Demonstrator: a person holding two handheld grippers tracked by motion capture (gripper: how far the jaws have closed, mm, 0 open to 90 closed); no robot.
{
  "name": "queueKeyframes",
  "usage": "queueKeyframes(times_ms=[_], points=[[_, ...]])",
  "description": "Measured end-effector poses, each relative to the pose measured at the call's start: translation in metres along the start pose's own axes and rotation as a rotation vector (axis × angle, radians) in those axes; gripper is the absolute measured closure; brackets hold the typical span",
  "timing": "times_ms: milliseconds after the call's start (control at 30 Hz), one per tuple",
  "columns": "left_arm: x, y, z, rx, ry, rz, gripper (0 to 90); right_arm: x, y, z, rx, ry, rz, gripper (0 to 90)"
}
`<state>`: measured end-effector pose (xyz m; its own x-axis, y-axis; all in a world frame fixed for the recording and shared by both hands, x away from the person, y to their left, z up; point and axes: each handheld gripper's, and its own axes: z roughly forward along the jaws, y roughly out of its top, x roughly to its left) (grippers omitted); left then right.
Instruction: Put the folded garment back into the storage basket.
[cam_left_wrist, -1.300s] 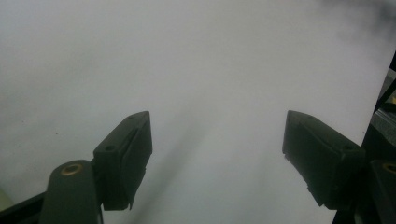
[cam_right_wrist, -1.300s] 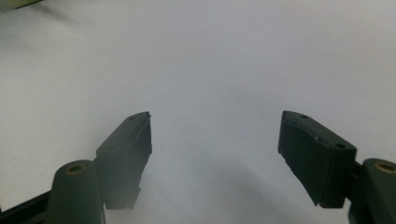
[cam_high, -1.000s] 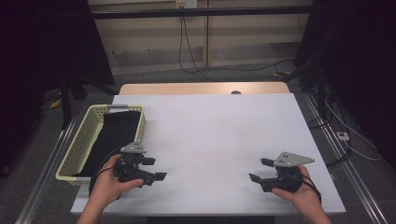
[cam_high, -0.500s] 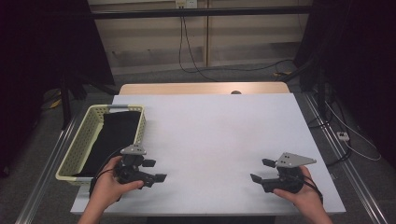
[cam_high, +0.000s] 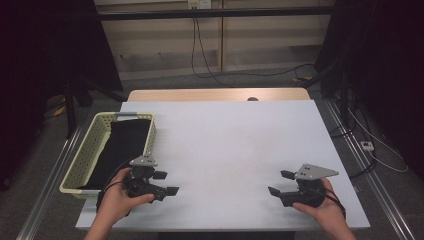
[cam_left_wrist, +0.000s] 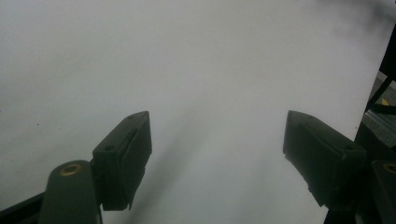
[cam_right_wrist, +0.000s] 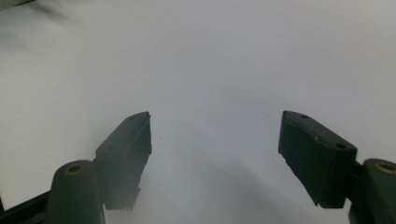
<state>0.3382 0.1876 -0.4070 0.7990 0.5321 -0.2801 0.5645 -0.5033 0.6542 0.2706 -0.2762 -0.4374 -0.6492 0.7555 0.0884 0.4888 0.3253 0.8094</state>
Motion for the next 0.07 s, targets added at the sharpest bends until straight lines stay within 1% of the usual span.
queueKeyframes(times_ms=[67], points=[[0.0002, -0.0001, 0.0004, 0.000, 0.000, 0.000, 24.2, -0.0002, -0.0005, 0.0001, 0.003, 0.002, 0.000, 25.7]])
